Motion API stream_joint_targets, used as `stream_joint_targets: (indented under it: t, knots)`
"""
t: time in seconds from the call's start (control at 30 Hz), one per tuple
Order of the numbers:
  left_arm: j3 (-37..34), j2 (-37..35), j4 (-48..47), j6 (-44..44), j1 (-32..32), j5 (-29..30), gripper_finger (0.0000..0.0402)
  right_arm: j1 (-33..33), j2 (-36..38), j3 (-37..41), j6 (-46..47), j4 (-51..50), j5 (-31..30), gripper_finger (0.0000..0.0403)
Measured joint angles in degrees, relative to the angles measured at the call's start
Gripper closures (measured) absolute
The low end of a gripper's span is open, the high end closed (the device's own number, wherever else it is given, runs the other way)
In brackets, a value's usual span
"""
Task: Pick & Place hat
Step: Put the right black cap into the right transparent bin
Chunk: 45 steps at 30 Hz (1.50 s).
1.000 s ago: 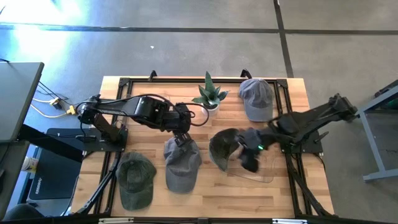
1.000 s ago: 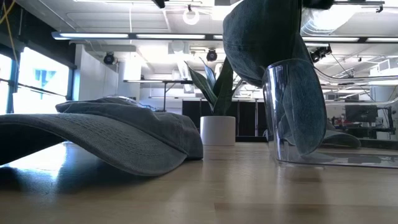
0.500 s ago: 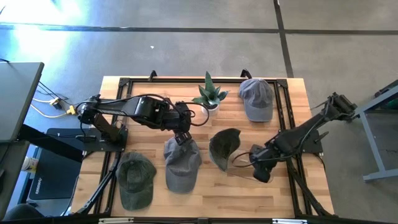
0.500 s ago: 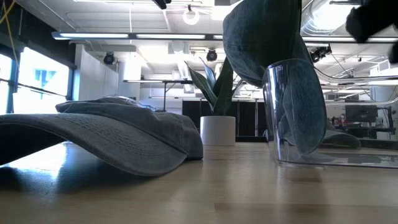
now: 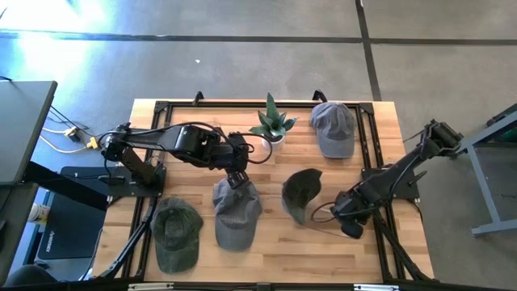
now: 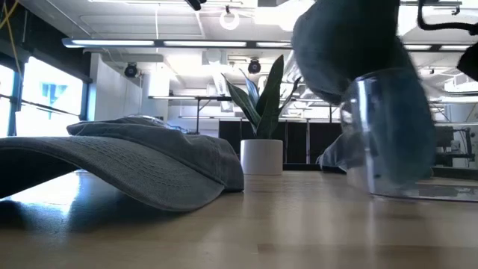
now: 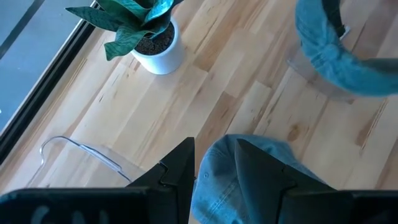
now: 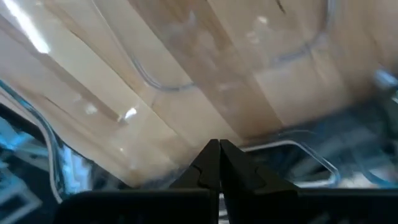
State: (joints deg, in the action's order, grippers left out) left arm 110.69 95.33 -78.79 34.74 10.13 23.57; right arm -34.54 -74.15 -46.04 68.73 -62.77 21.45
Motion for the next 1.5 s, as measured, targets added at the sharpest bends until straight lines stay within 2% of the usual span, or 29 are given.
stream_joint_targets:
  t: [0.5, 0.67, 0.87, 1.0, 1.13, 1.23, 1.3, 1.43, 1.5]
  knots:
    - [0.0, 0.0, 0.8, -0.3, 0.0, -0.2, 0.0291, -9.7, 0.0, 0.0, -10.1, -9.5, 3.0, 0.0400]
    - [0.0, 0.0, 0.8, -0.4, 0.0, -0.2, 0.0291, -11.7, 0.0, -0.1, -9.4, -16.2, 1.6, 0.0401]
    - [0.0, 0.0, 1.0, -0.4, 0.0, -0.5, 0.0291, -12.0, 0.0, -0.3, -8.7, -17.0, 1.2, 0.0399]
    - [0.0, 0.0, 1.0, -0.4, 0.0, -1.0, 0.0291, -12.0, 0.0, -3.8, -6.4, -19.3, 0.1, 0.0401]
    - [0.0, 0.0, 0.9, 0.1, 0.0, -2.5, 0.0291, -12.0, 0.0, -10.5, -3.3, -22.0, -3.1, 0.0400]
    - [0.0, 0.0, 0.9, 0.7, 0.0, -4.5, 0.0291, -12.0, 0.0, -15.7, -0.3, -21.9, -7.7, 0.0396]
    - [0.0, 0.0, 0.9, 1.3, 0.0, -5.6, 0.0291, -12.0, 0.0, -18.4, 2.5, -19.3, -13.2, 0.0396]
    - [-2.3, 0.0, 3.0, 1.8, 0.9, -6.6, 0.0291, -9.3, 0.0, -20.1, 6.5, -8.6, -28.1, 0.0401]
    - [-4.7, 0.0, 6.3, 2.1, 1.8, -8.1, 0.0291, -5.8, 0.0, -18.7, 6.1, -1.9, -31.8, 0.0401]
